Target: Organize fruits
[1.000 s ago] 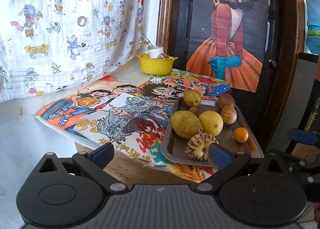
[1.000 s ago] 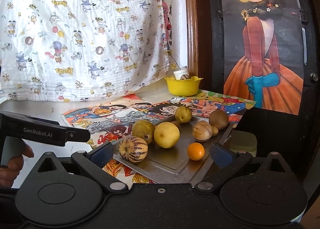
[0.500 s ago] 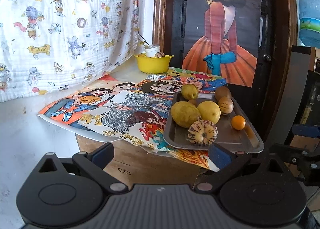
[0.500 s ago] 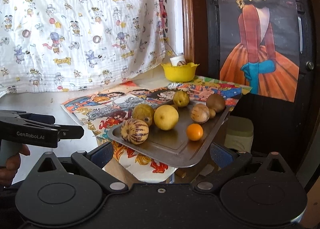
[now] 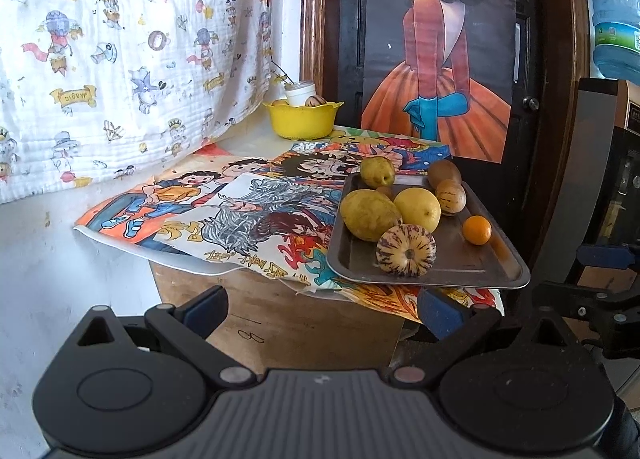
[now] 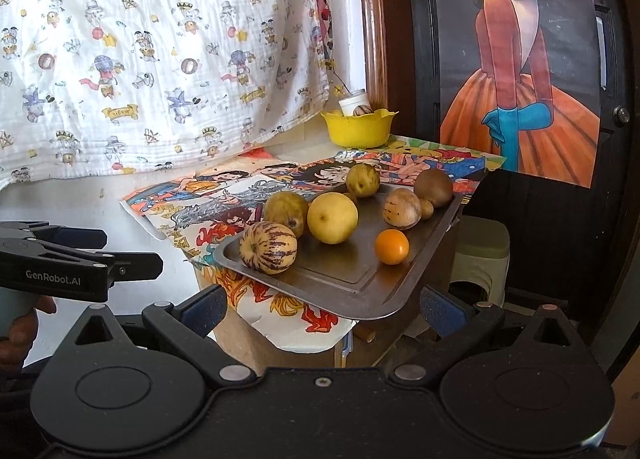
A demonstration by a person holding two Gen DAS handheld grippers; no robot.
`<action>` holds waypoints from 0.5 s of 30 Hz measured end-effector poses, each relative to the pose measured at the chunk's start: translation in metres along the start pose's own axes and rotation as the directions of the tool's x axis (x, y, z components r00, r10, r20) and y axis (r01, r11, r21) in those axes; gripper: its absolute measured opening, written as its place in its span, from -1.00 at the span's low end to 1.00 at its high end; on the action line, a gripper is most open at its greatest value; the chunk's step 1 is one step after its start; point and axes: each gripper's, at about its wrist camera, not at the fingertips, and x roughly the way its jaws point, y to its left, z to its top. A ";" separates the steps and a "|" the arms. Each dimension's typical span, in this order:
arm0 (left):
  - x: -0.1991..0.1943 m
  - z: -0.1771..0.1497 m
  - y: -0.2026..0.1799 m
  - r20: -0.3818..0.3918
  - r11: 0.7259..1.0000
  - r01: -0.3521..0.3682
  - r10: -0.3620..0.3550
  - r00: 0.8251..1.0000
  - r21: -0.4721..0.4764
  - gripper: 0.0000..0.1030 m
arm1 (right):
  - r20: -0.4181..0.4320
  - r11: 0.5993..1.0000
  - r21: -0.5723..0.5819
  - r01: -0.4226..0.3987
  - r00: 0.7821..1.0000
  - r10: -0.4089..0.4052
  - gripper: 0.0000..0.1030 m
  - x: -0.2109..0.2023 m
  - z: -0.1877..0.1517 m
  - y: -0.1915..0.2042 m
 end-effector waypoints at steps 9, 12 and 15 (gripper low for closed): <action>0.001 -0.001 0.001 -0.006 1.000 0.001 -0.001 1.000 -0.001 0.99 | -0.001 1.000 0.000 0.000 1.000 0.000 0.99 0.000 0.000 0.000; 0.002 -0.001 0.002 -0.007 1.000 0.000 0.000 1.000 -0.002 0.99 | -0.002 1.000 0.000 0.000 1.000 0.000 0.99 0.001 -0.001 0.000; 0.002 -0.001 0.002 -0.007 1.000 0.000 0.000 1.000 -0.001 0.99 | -0.002 1.000 0.000 0.000 1.000 0.000 0.99 0.001 -0.001 0.000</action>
